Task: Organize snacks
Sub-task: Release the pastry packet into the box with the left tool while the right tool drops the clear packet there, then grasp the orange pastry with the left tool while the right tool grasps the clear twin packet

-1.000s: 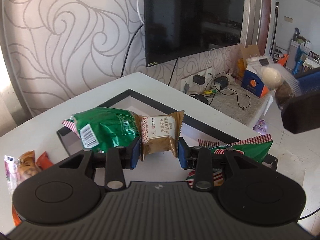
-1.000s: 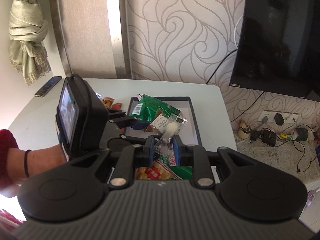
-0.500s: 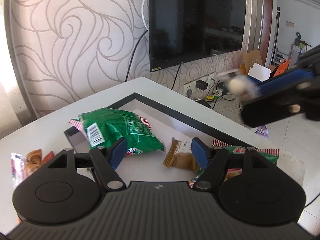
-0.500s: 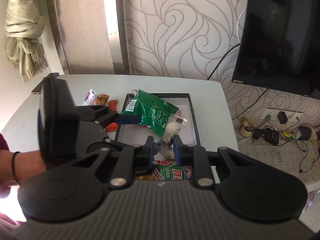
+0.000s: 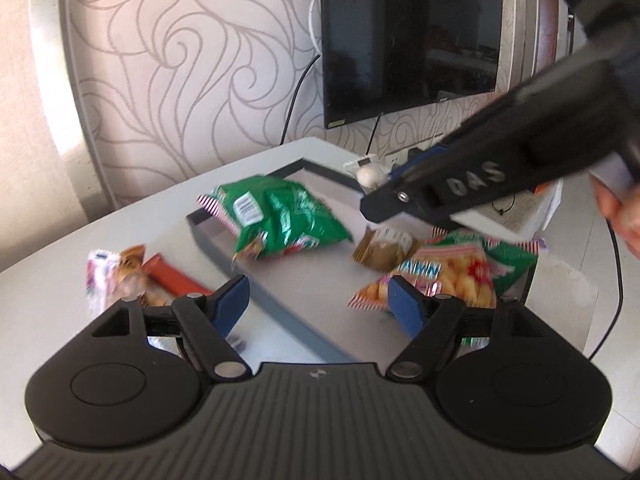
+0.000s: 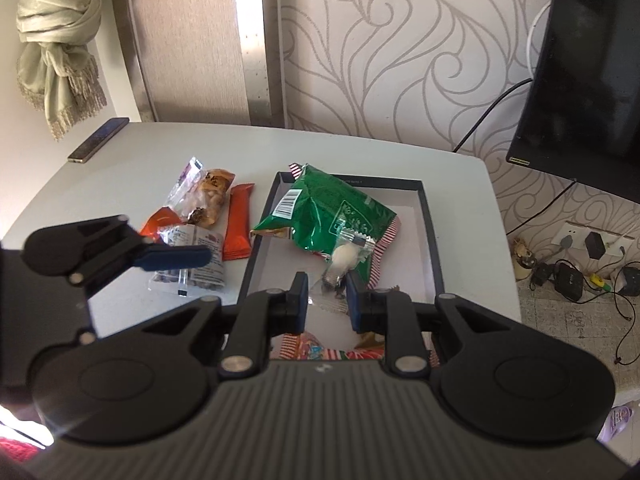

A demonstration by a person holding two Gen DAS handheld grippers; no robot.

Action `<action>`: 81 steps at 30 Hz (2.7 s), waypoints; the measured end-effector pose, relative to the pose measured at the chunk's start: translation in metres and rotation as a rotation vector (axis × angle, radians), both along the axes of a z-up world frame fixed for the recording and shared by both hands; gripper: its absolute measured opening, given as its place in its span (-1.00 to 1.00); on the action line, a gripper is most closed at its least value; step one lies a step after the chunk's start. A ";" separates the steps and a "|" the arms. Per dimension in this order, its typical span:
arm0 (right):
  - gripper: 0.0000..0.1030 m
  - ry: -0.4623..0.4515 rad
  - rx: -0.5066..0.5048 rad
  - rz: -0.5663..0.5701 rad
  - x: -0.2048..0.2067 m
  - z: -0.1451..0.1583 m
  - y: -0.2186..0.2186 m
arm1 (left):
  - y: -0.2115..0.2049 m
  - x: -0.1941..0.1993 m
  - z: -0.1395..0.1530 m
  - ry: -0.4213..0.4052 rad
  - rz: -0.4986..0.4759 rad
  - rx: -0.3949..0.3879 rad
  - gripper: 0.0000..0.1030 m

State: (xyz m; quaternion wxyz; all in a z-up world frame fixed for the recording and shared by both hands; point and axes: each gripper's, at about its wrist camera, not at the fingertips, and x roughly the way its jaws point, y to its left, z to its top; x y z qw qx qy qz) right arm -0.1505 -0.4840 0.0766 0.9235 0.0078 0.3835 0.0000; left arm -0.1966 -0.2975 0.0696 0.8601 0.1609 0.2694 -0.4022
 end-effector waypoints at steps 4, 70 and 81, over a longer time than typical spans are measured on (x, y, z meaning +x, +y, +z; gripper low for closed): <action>-0.54 0.017 0.000 0.000 0.008 -0.009 0.003 | 0.013 -0.004 -0.003 -0.001 0.023 0.020 0.56; 0.02 0.261 0.011 0.166 0.001 -0.071 0.105 | 0.096 0.084 -0.037 0.009 0.274 0.102 0.66; 0.02 0.204 0.022 0.157 -0.015 -0.057 0.109 | 0.092 0.087 -0.052 0.026 0.264 0.126 -0.17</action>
